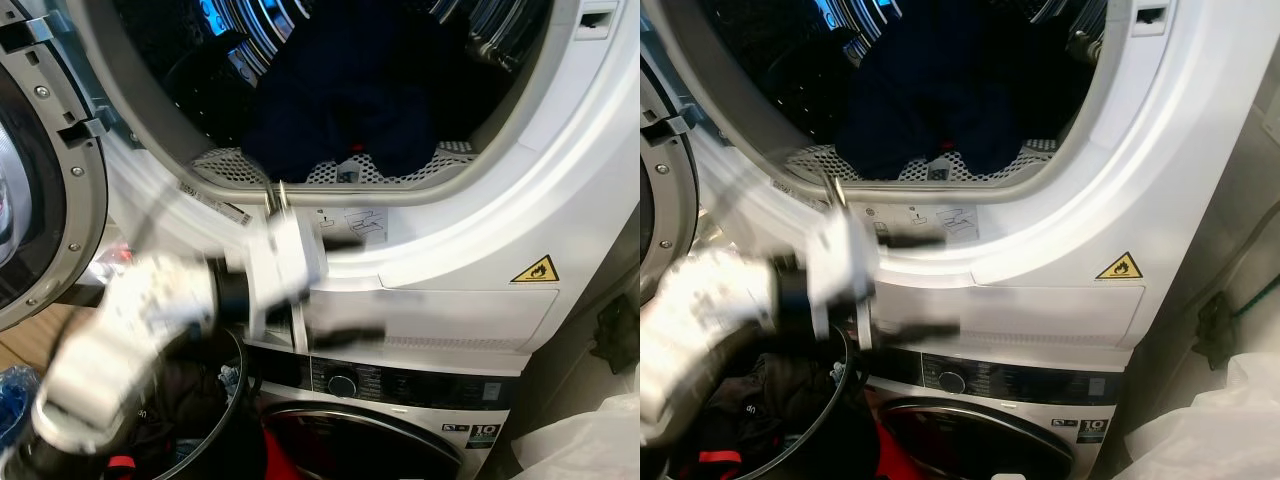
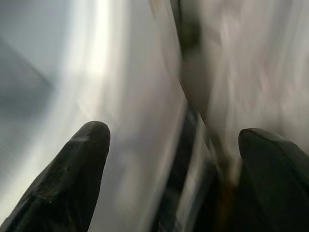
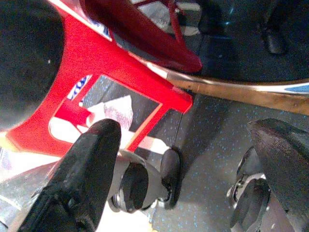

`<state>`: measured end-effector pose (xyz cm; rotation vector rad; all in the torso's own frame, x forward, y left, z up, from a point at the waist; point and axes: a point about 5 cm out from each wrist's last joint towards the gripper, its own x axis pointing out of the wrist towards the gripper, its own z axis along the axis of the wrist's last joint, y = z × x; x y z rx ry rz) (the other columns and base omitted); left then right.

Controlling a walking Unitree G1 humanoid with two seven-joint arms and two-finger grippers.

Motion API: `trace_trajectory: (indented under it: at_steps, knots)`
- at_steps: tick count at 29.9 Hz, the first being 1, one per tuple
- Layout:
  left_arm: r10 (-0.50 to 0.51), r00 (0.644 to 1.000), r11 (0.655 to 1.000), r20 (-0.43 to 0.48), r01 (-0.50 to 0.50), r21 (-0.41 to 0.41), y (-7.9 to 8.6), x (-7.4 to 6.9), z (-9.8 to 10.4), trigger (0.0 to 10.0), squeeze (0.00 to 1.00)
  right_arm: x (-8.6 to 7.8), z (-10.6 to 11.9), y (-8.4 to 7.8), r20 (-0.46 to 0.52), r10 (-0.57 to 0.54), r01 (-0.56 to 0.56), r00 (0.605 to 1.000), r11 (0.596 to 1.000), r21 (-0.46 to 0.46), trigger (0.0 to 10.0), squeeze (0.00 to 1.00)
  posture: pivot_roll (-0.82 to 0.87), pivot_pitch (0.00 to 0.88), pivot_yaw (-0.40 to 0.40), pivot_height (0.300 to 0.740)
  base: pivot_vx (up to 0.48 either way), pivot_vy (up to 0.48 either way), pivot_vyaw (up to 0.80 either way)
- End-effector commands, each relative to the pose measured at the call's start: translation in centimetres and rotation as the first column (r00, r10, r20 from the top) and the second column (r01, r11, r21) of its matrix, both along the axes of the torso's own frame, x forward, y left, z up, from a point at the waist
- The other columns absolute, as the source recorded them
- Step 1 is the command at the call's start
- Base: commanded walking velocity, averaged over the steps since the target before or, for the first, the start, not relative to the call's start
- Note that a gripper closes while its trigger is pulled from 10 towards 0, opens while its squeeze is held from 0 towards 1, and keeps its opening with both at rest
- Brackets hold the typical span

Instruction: Clothes washing

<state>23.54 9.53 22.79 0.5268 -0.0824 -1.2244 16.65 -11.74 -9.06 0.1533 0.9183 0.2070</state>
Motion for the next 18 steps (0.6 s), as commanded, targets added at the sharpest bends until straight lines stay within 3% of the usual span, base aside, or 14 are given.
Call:
trace_trajectory:
  at_steps: [1,3,4,5,6,9,10,13,15,17,18]
  knots:
    - [0.015,1.000,0.997,-0.017,-0.014,0.079,0.1,-0.5,-2.3,10.0,0.00,0.1,0.1,0.5,-0.005,-0.007,0.007,1.000,1.000,0.020,10.0,0.00,0.14,0.000,0.122,0.740,0.000,0.000,0.00]
    - [0.055,0.996,0.994,-0.068,-0.048,0.097,0.2,-0.7,-4.6,10.0,0.00,0.2,0.1,0.5,-0.003,-0.009,0.009,1.000,1.000,0.021,10.0,0.00,0.14,0.000,0.124,0.740,0.000,0.000,0.00]
    - [0.129,0.987,0.987,-0.094,-0.119,0.110,0.3,-0.5,-6.7,10.0,0.00,0.3,0.1,0.5,-0.001,-0.009,0.009,1.000,1.000,0.021,10.0,0.00,0.13,0.000,0.125,0.740,0.000,0.000,0.00]
    - [0.129,0.987,0.987,-0.094,-0.119,0.110,0.3,-0.5,-6.7,10.0,0.00,0.3,0.1,0.5,-0.001,-0.009,0.009,1.000,1.000,0.021,10.0,0.00,0.13,0.000,0.125,0.740,0.000,0.000,0.00]
    - [0.178,0.979,0.980,-0.100,-0.167,0.111,0.3,-0.3,-7.9,10.0,0.00,0.4,0.2,0.5,-0.001,-0.009,0.009,1.000,1.000,0.020,10.0,0.00,0.14,0.000,0.126,0.740,0.000,0.000,0.00]
    - [0.347,0.923,0.937,-0.167,-0.335,0.100,1.0,0.5,-11.5,10.0,0.00,0.5,0.2,0.4,0.001,-0.009,0.009,1.000,1.000,0.020,10.0,0.00,0.13,0.000,0.126,0.740,0.000,0.000,0.00]
    - [0.486,0.851,0.874,-0.197,-0.470,0.125,2.1,1.0,-14.3,10.0,0.00,0.6,0.2,0.4,0.002,-0.009,0.009,1.000,1.000,0.020,10.0,0.00,0.13,0.000,0.121,0.740,0.000,0.000,0.00]
    - [0.555,0.811,0.832,-0.184,-0.537,0.142,2.6,1.3,-16.3,10.0,0.00,0.6,0.3,0.4,0.003,-0.010,0.009,1.000,1.000,0.019,10.0,0.00,0.13,0.000,0.119,0.740,0.000,0.000,0.00]
    - [0.625,0.759,0.780,-0.182,-0.598,0.185,3.6,1.5,-18.4,10.0,0.00,0.7,0.3,0.3,0.003,-0.010,0.010,1.000,1.000,0.017,10.0,0.00,0.12,0.000,0.119,0.740,0.000,0.000,0.00]
    - [0.668,0.704,0.744,-0.242,-0.637,0.201,4.0,1.4,-20.3,10.0,0.00,0.7,0.3,0.2,0.004,-0.015,0.015,1.000,1.000,0.015,10.0,0.00,0.13,0.000,0.111,0.740,0.000,0.000,0.00]
    - [0.651,0.719,0.759,-0.243,-0.617,0.209,3.8,1.3,-20.8,10.0,0.00,0.7,0.3,0.2,0.005,-0.015,0.015,1.000,1.000,0.015,10.0,0.00,0.13,0.000,0.110,0.740,0.000,0.000,0.00]
